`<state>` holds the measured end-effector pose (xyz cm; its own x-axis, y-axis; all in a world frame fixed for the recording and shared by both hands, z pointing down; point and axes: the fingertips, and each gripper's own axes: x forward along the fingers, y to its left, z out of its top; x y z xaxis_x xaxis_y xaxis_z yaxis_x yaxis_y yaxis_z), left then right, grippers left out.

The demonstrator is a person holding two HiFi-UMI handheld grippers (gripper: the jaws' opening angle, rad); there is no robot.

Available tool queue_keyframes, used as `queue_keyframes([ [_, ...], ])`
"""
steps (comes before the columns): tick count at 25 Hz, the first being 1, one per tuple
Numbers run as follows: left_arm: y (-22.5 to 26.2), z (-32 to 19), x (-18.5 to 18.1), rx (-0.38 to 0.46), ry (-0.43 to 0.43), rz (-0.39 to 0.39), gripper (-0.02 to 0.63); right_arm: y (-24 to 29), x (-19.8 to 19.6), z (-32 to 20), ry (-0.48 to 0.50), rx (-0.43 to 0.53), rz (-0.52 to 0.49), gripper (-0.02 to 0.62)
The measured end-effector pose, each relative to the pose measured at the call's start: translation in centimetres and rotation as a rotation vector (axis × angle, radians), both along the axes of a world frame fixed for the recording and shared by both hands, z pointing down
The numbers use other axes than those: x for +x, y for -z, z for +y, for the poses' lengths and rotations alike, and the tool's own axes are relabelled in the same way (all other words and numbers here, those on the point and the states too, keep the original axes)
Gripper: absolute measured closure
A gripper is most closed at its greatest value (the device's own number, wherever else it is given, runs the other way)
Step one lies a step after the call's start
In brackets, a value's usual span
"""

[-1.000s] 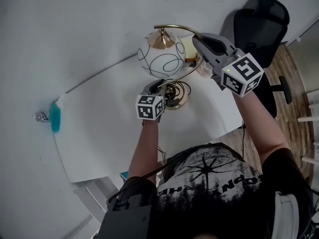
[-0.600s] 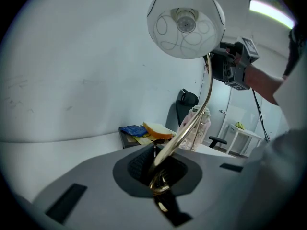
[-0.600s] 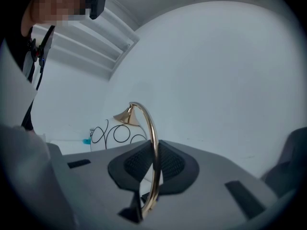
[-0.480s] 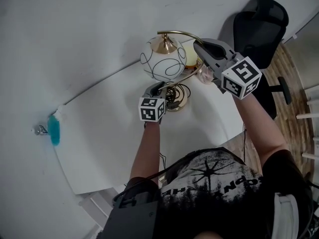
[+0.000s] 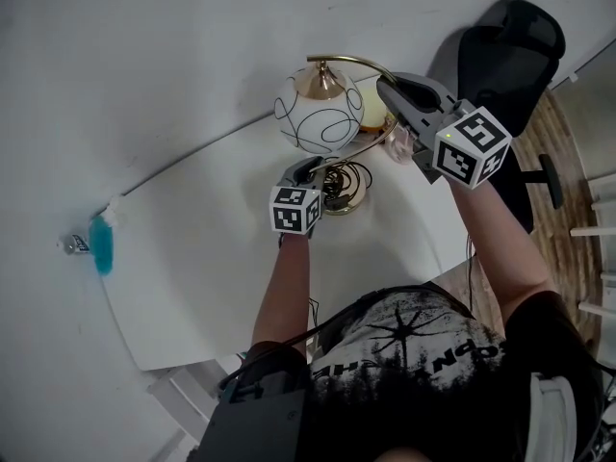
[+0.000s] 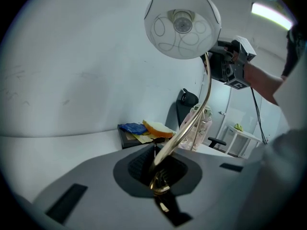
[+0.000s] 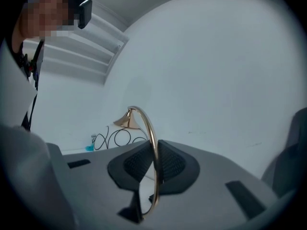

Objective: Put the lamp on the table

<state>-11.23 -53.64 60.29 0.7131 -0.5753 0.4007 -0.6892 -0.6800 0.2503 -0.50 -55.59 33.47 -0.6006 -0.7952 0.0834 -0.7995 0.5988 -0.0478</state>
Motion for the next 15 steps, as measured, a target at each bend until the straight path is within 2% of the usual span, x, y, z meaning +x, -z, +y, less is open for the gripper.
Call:
queue_keyframes([
  [5, -0.15, -0.17, -0.04, -0.006, 0.026, 0.004, 0.591, 0.08, -0.15, 0.1, 0.016, -0.014, -0.028, 0.557],
  [11, -0.22, 0.06, 0.09, -0.01, 0.017, -0.022, 0.589, 0.12, -0.12, -0.08, 0.022, -0.024, -0.039, 0.555],
  [15, -0.1, 0.65, 0.31, 0.012, 0.0, -0.045, 0.516, 0.06, -0.08, 0.11, 0.019, -0.032, -0.045, 0.554],
])
